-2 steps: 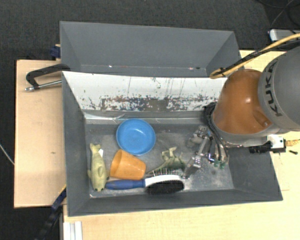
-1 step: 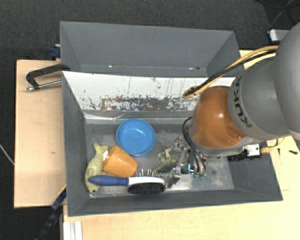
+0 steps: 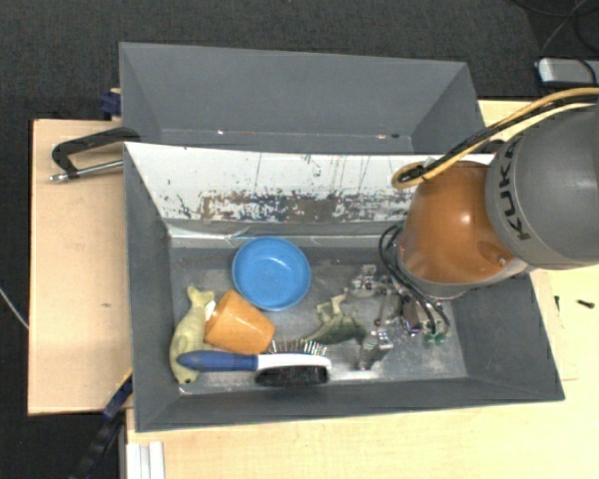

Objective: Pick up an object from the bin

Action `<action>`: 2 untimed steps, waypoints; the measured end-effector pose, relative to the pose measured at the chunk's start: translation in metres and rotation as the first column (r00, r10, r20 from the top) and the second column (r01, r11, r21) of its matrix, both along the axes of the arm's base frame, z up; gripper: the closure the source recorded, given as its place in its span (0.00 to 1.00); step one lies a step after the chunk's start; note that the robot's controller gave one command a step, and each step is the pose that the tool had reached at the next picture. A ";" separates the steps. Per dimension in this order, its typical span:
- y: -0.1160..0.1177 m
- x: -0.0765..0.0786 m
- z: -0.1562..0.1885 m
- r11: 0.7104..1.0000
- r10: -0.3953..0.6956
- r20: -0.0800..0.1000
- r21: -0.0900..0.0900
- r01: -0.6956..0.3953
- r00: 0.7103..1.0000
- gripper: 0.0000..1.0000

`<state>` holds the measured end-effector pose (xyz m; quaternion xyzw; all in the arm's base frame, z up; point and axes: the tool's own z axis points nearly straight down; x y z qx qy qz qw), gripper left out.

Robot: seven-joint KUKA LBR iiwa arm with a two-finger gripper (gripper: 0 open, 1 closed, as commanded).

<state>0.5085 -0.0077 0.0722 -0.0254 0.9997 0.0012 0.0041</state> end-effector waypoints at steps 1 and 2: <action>-0.001 0.001 0.001 1.000 -0.003 0.000 -0.001 0.003 1.000 1.00; -0.052 -0.010 0.173 0.975 0.223 0.004 -0.007 -0.223 0.975 1.00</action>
Offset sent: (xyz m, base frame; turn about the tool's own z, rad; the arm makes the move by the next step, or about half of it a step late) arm 0.0000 0.0000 0.0000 0.0000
